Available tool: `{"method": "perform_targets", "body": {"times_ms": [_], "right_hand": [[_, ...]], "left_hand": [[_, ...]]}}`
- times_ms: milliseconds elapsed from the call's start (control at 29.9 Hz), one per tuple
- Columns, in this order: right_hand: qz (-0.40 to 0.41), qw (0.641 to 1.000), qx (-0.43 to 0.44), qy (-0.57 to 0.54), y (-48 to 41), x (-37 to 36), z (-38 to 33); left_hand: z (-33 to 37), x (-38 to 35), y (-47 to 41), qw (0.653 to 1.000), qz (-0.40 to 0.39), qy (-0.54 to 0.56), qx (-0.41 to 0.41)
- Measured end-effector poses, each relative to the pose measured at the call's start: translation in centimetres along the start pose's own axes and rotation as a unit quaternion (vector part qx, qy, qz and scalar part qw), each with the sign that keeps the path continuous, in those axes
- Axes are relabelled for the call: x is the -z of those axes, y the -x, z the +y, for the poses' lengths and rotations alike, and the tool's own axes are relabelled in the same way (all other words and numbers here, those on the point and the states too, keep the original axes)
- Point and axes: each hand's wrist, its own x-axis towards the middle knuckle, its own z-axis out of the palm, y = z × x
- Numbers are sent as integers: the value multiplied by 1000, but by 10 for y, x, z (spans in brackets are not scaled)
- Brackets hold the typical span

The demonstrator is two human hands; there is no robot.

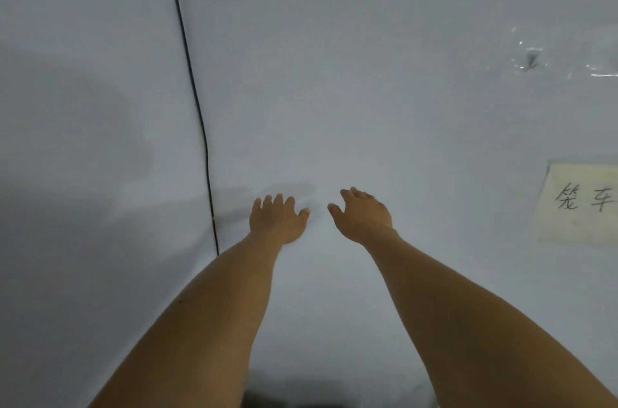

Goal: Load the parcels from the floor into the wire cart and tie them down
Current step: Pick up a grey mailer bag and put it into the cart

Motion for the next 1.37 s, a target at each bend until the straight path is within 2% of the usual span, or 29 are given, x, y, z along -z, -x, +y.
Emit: {"method": "perform_targets", "body": {"times_ms": [134, 234, 467, 601, 701, 801, 935, 1069, 1169, 1269, 1369], "right_hand": [[-40, 976, -122, -173, 0, -75, 18], [-92, 950, -199, -222, 15, -164, 39], [-250, 886, -299, -252, 94, -420, 80], [-319, 850, -339, -246, 159, -554, 97], [-353, 826, -369, -240, 203, -621, 105], [-343, 824, -379, -245, 233, -662, 106], [-311, 830, -380, -265, 246, -683, 96], [-299, 852, -350, -250, 245, -699, 87], [-287, 854, -352, -256, 245, -693, 81], [-277, 838, -383, -273, 244, -688, 80], [-246, 836, -391, -297, 236, -665, 75]], "left_hand": [[1, -87, -15, 986, -82, 143, 7], [-3, -189, -11, 953, -168, 245, 59], [-53, -463, 51, 877, -308, 306, 204], [-89, -601, 113, 829, -331, 337, 298], [-102, -666, 154, 795, -332, 361, 357], [-105, -704, 182, 779, -326, 386, 371], [-107, -717, 201, 780, -296, 411, 367], [-102, -718, 205, 809, -262, 404, 337], [-92, -711, 205, 823, -231, 401, 330], [-86, -697, 200, 827, -217, 402, 327], [-81, -672, 191, 816, -227, 423, 321]]}}
